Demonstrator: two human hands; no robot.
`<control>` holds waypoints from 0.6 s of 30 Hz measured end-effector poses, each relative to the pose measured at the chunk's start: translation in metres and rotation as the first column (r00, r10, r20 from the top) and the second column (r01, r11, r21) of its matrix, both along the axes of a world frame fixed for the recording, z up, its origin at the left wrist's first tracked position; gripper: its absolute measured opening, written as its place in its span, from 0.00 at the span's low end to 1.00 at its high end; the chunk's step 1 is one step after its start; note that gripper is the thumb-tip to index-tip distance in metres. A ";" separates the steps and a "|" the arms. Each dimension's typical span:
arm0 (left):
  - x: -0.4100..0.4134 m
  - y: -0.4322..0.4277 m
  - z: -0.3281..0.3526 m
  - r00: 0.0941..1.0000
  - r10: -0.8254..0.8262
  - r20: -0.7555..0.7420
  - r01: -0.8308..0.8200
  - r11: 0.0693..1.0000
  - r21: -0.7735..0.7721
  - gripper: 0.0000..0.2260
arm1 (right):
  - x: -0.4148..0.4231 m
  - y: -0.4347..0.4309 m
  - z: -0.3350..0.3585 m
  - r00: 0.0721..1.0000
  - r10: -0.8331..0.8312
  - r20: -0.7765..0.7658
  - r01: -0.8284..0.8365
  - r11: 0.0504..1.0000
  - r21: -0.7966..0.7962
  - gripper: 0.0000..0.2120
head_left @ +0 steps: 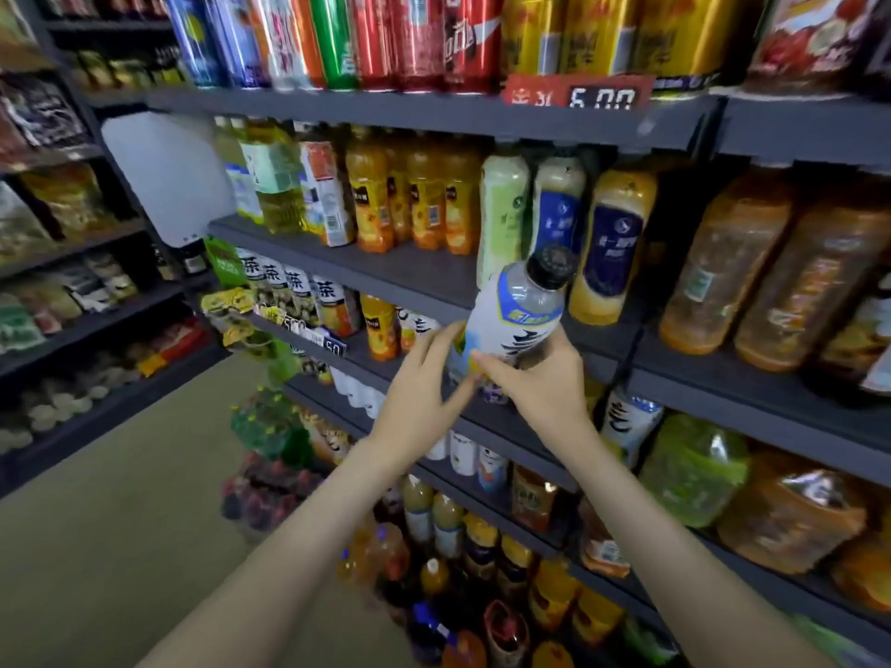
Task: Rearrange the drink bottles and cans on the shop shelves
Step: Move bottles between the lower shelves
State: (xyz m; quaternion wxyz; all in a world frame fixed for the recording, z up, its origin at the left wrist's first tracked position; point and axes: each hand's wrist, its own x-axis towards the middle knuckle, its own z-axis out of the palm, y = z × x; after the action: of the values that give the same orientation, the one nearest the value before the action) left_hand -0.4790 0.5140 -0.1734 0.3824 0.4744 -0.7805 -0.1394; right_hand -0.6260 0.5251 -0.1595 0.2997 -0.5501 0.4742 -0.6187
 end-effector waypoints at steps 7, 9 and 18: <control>0.038 -0.070 0.015 0.961 -0.263 -0.082 0.271 0.956 0.114 0.27 | 0.043 -0.047 -0.011 0.996 -0.083 -0.032 0.083 0.997 0.004 0.25; 0.045 -0.088 0.008 0.950 -0.310 -0.042 0.313 0.934 0.172 0.29 | 0.051 -0.050 -0.020 0.988 -0.148 -0.040 0.149 0.988 0.031 0.24; 0.040 -0.096 -0.053 0.727 -0.682 0.082 0.626 0.706 0.331 0.31 | 0.067 0.001 -0.079 0.880 -0.473 -0.045 0.469 0.849 0.242 0.24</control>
State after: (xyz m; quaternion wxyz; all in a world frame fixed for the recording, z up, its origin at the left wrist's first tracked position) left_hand -0.4386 0.4177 -0.2262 0.1567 0.2258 -0.9039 -0.3277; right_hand -0.5586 0.5264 -0.2385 0.2089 -0.3706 0.6648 -0.6140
